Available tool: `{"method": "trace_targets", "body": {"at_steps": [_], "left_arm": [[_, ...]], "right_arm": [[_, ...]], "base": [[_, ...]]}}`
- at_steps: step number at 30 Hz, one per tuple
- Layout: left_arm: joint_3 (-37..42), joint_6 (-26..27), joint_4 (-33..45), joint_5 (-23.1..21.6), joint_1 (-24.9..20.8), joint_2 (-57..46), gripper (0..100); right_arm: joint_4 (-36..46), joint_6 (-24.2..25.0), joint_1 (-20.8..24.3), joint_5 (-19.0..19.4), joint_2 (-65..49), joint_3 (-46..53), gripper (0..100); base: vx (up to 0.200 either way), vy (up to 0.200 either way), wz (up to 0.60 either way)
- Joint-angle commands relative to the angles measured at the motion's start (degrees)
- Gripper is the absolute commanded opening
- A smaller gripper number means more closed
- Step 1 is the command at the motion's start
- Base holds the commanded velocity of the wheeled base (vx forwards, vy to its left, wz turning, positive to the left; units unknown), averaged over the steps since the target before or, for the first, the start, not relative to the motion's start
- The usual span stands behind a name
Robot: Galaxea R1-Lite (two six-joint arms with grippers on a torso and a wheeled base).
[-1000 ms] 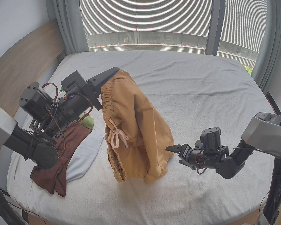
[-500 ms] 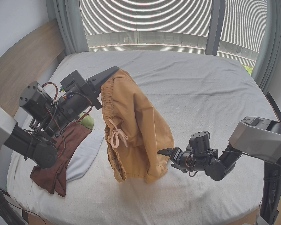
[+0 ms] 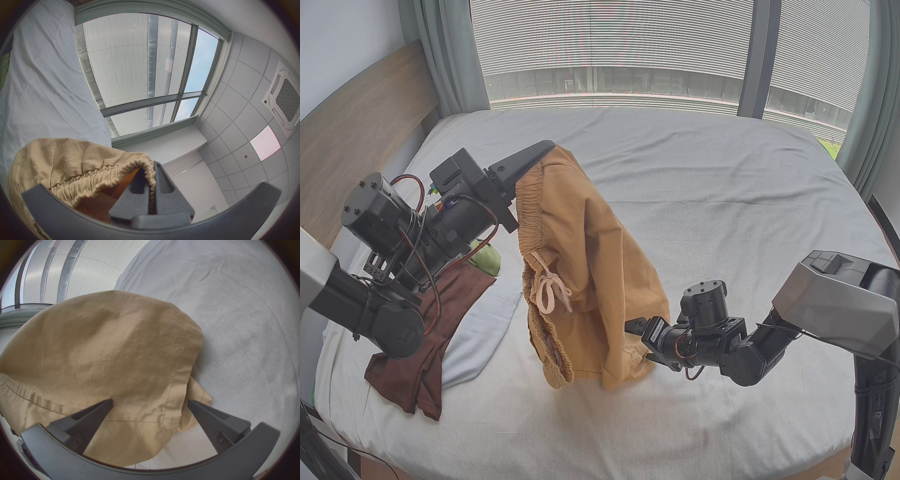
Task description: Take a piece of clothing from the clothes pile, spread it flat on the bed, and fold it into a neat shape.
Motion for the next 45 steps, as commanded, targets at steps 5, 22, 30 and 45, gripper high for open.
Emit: {"method": "trace_targets", "body": {"at_steps": [5, 22, 30, 45], "left_arm": [[0.0, 0.0, 0.0, 0.1, 0.1, 0.1, 0], [0.2, 0.0, 0.0, 0.1, 0.3, 0.2, 0], [0.5, 0.0, -0.1, 0.2, 0.4, 0.1, 0], [2.9, 0.2, -0.1, 0.3, 1.8, 0.2, 0]], "right_arm": [[0.1, 1.6, 1.5, 0.0, -0.7, -0.5, 100], [-0.1, 6.0, 2.5, 0.1, -0.6, -0.3, 0], [-0.6, 6.5, 1.8, 0.0, -0.7, 0.3, 0], [-6.4, 4.7, -5.0, 0.1, -10.7, 9.8, 0]], "base": [[0.000, 0.000, 0.00], [0.000, 0.000, 0.00], [0.000, 0.000, 0.00], [0.000, 0.000, 0.00]]}}
